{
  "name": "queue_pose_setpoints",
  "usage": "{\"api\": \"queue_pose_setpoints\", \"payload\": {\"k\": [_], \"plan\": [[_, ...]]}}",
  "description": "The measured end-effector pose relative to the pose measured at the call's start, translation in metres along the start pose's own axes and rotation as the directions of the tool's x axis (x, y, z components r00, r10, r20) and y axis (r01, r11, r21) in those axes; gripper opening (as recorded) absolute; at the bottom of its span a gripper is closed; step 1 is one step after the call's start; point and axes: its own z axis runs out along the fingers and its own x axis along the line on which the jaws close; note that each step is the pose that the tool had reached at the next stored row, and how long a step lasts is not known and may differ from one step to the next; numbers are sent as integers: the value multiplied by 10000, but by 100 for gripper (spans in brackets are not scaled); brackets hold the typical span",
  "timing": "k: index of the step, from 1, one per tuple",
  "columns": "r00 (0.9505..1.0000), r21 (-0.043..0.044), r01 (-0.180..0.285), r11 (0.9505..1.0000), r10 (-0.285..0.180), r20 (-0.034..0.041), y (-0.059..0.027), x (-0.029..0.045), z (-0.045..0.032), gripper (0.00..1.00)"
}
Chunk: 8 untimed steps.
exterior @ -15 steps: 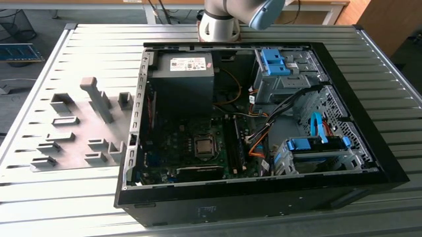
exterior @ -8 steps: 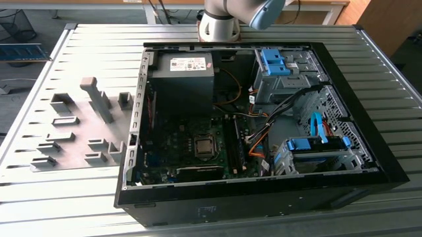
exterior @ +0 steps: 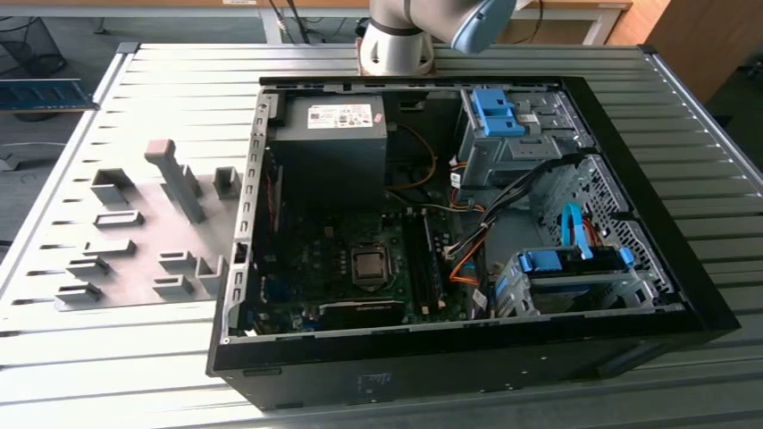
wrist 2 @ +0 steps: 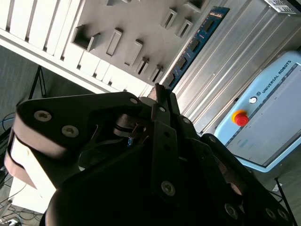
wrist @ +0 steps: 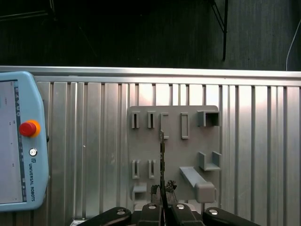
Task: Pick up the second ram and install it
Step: 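Pick up the second ram and move it above second insertion slot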
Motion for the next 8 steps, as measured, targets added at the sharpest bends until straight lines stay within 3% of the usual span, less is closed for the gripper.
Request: {"api": "queue_pose_setpoints", "payload": {"k": [8], "plan": [[10000,1,1,10000,-1,0,-56,0,0,14]]}}
